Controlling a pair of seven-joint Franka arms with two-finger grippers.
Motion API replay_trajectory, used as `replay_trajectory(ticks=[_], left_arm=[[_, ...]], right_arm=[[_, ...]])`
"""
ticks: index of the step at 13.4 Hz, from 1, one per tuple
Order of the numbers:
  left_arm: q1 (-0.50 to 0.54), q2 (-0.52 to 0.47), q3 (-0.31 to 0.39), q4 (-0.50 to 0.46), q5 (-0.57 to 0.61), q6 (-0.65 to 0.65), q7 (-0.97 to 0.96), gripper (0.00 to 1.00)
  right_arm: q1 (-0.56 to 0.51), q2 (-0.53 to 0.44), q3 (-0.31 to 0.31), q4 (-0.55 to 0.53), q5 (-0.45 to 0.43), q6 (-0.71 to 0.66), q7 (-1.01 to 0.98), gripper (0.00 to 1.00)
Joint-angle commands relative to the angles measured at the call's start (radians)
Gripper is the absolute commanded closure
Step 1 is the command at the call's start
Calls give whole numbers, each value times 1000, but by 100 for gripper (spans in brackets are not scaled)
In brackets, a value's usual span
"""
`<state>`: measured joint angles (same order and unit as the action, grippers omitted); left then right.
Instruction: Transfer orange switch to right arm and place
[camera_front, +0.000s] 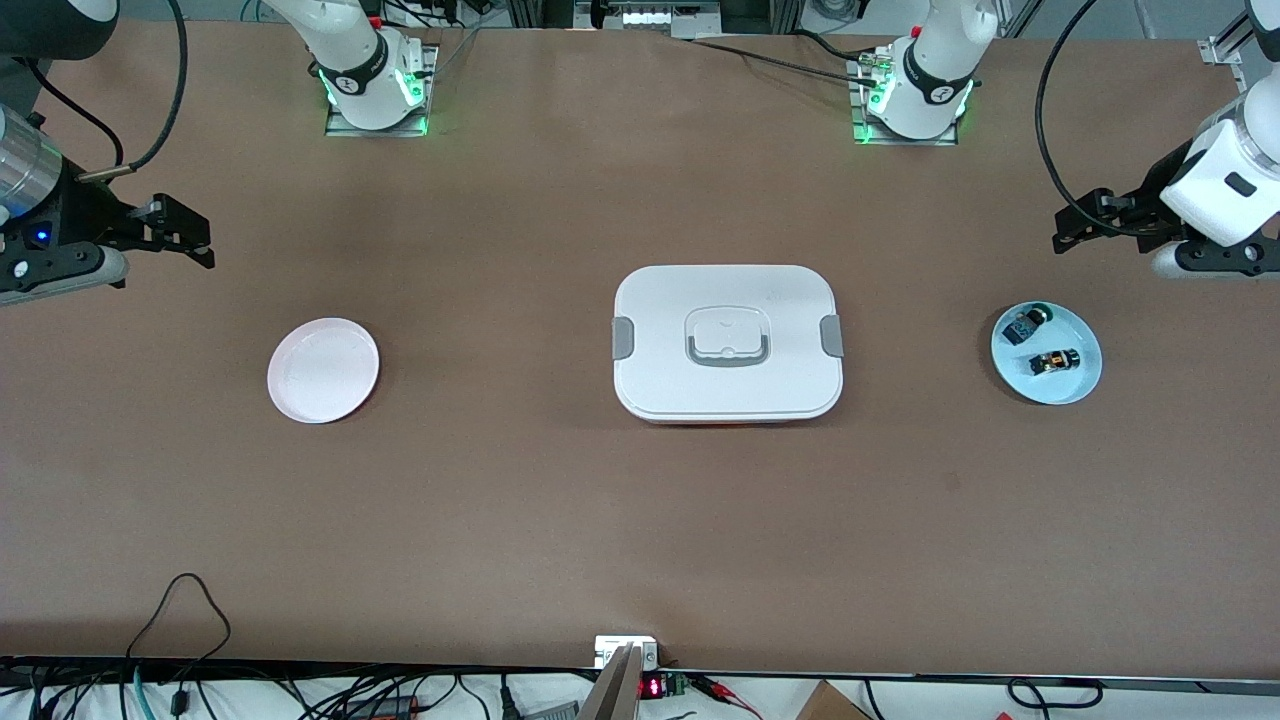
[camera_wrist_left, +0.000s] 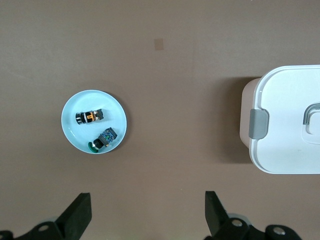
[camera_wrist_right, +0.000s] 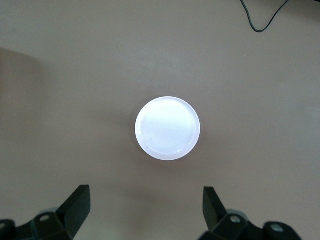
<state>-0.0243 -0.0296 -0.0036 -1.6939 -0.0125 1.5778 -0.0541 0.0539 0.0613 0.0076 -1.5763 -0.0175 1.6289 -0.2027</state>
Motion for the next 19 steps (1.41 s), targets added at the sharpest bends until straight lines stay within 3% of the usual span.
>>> replay_trajectory(ticks=[1,14,19], left_arm=[[6,19,-1,39,14,-25,4,0],[15,42,-1,40,12,-25,10,0],[23,95,0,39,14,-125,13,0]], right_arm=[[-3,-20,-1,-18,16,-3,3,0],[-3,-18,-3,-18,16,-3,3,0],[-6,-18,-3,-18,16,-3,3,0]])
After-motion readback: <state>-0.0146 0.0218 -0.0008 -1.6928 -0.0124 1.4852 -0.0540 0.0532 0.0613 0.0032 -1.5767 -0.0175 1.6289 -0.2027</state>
